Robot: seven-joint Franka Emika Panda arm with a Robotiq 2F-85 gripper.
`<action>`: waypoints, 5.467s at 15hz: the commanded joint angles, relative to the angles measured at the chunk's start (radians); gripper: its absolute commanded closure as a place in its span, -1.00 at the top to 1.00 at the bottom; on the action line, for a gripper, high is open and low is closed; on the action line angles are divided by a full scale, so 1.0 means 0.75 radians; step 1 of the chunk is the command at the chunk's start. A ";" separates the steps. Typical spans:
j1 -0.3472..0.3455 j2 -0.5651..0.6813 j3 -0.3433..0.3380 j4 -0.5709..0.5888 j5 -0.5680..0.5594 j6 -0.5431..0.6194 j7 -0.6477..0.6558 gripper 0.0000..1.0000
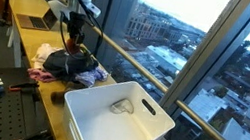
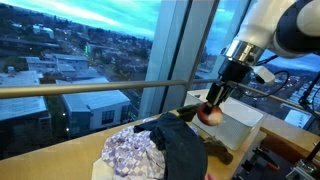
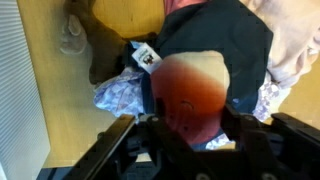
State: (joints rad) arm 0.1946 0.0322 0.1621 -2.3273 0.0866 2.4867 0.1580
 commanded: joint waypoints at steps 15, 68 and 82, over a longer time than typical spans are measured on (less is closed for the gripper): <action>-0.221 -0.481 -0.292 -0.126 0.052 -0.161 -0.335 1.00; -0.529 0.494 -0.308 0.811 0.142 -0.385 -0.899 1.00; -0.580 0.537 -0.296 0.809 0.107 -0.389 -0.921 1.00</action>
State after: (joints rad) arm -0.2218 0.4355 -0.0806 -1.7225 0.1785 2.1969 -0.5396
